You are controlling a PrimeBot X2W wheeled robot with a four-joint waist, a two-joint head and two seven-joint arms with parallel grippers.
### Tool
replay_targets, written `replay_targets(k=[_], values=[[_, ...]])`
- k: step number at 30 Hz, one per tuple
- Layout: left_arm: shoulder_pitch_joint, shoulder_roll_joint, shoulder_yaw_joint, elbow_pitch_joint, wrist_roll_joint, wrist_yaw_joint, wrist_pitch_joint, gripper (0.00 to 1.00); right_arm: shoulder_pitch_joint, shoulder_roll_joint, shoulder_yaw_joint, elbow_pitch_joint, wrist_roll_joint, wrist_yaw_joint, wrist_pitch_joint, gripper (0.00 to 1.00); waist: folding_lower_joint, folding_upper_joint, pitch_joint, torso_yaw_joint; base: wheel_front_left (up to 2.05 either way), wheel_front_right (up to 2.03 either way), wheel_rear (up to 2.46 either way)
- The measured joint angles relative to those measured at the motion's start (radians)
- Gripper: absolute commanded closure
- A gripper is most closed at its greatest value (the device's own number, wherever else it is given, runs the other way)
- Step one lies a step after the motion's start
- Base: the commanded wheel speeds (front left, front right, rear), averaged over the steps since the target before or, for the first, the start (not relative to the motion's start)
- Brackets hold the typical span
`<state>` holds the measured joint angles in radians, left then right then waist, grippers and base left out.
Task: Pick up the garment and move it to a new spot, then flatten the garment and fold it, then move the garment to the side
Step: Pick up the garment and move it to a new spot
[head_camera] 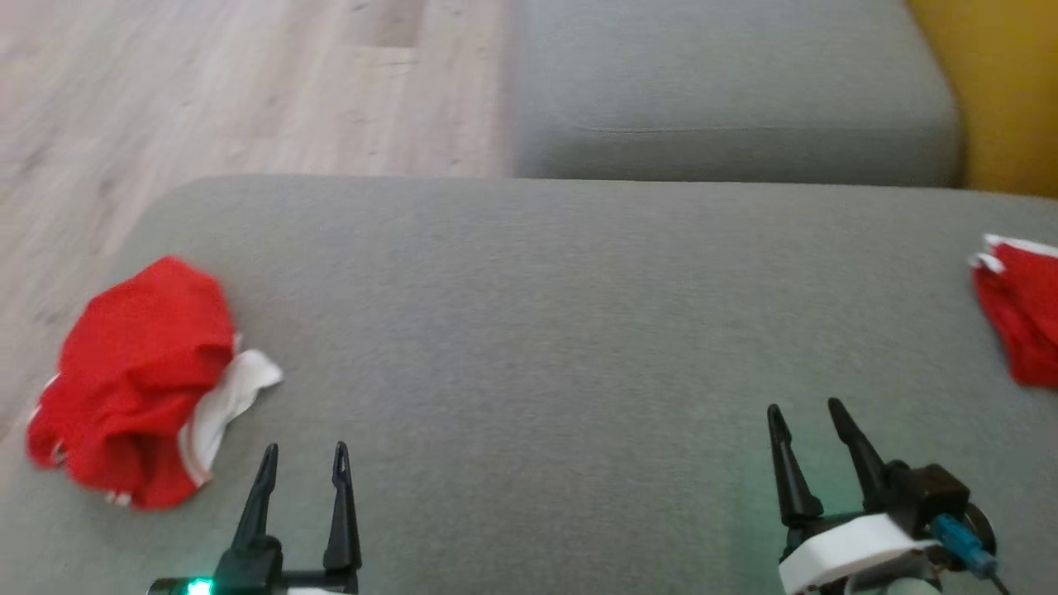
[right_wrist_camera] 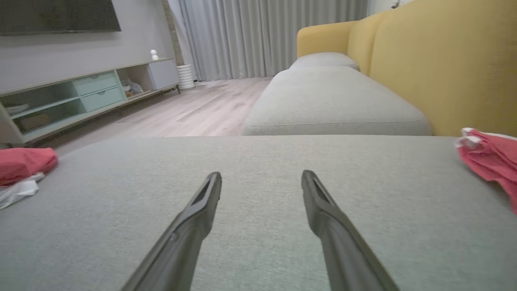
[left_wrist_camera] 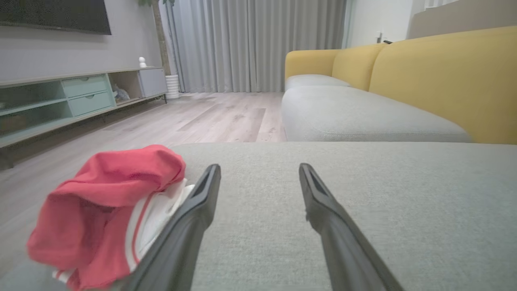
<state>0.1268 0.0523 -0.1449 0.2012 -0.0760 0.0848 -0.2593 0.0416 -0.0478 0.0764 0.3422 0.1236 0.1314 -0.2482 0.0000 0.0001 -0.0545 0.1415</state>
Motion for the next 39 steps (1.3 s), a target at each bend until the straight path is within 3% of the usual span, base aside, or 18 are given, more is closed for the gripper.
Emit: replay_targets(k=[12,16,23,27,34,39], values=[[-0.004,0.001,0.035,0.004,0.014,-0.007,0.003,0.0,-0.001,0.002,0.016,-0.006,0.016,0.0,0.0,0.0,0.0,0.0,0.021,0.259,0.0,0.0,0.0],[-0.003,0.001,0.058,-0.023,0.002,0.012,0.003,0.0,-0.037,0.002,0.051,0.002,-0.011,0.0,0.0,0.0,0.0,0.0,0.047,0.346,0.0,0.0,0.0],[-0.017,0.001,0.064,-0.049,-0.005,0.01,0.003,0.0,-0.074,0.002,0.052,0.012,-0.037,0.0,0.0,0.0,0.0001,0.0,0.094,0.384,0.0,0.0,0.0],[-0.099,0.001,0.071,-0.06,0.01,-0.015,0.003,0.0,-0.072,-0.006,0.026,0.007,-0.068,0.0,0.0,0.0,0.0,0.0,0.134,0.397,0.0,0.0,0.0],[-0.35,-0.002,0.07,0.028,0.027,-0.043,0.002,0.0,-0.081,-0.12,-0.006,-0.03,-0.108,0.0,0.0,0.0,0.0003,0.0,0.263,0.402,0.0,0.0,0.0],[-0.516,-0.011,0.091,0.245,0.014,-0.022,0.002,0.0,-0.155,-0.198,0.011,-0.054,-0.116,0.0,0.0,0.0,0.0003,-0.0001,0.37,0.384,0.0,0.0,0.0]])
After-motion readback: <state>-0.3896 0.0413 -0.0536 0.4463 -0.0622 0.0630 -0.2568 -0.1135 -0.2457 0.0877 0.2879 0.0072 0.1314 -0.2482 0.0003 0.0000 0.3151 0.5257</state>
